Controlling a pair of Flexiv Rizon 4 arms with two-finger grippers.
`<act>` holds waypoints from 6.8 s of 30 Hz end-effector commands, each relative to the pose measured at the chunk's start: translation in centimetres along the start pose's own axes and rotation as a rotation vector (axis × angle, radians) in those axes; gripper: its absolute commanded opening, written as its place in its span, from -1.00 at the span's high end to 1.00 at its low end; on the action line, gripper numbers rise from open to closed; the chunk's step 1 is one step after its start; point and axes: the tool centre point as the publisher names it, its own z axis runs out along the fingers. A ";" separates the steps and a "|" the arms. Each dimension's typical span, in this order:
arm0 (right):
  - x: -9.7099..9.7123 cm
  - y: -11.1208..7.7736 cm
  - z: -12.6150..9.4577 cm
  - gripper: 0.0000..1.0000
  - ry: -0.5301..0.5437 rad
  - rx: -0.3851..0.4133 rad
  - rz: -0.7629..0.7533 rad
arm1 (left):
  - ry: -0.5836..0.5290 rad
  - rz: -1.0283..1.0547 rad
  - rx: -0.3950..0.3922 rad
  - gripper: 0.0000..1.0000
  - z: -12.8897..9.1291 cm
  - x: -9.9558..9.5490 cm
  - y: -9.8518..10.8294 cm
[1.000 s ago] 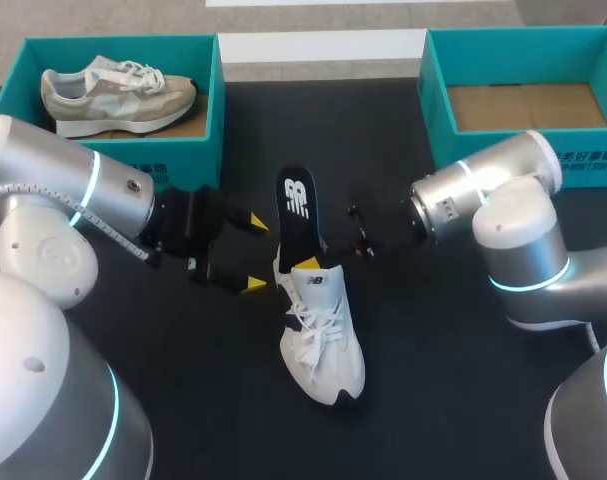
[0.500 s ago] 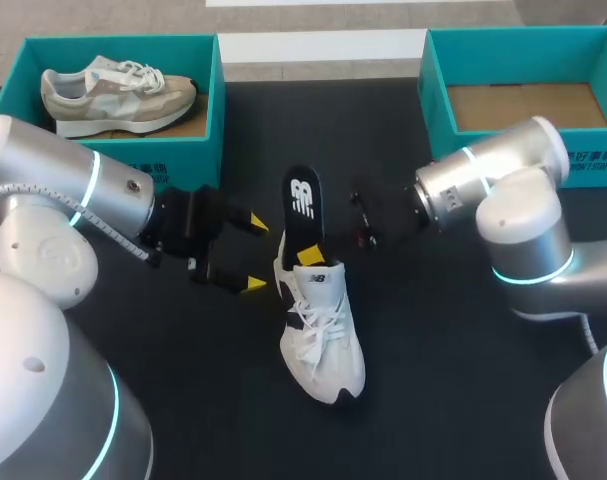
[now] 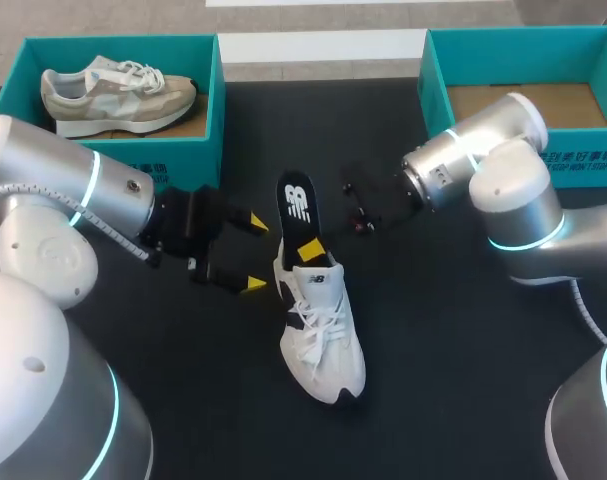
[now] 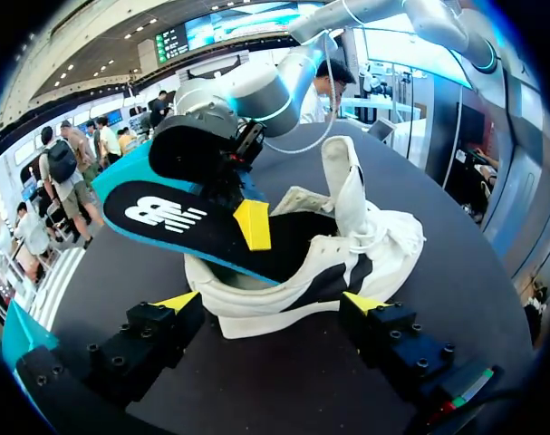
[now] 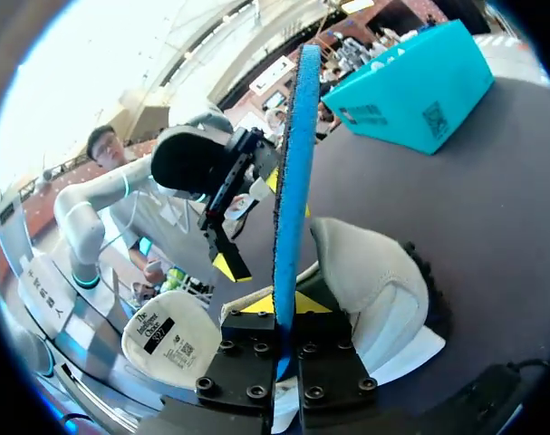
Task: Take the shoe out of the shoebox, open the shoe tongue, remove and reinsert the insole, then place the shoe into the shoebox
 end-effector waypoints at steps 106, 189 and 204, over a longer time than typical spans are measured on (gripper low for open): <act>1.2 0.3 -0.9 0.33 -0.022 0.110 0.054 | 0.000 0.000 -0.004 -1.00 0.0 0.1 -0.1; 2.2 3.2 -1.4 1.00 -1.176 0.058 0.471 | -0.009 0.093 -0.155 -1.00 -12.4 -4.3 0.8; 0.9 -0.3 0.9 1.00 -1.231 0.072 0.565 | -0.009 0.093 -0.155 -1.00 -12.4 -4.3 0.8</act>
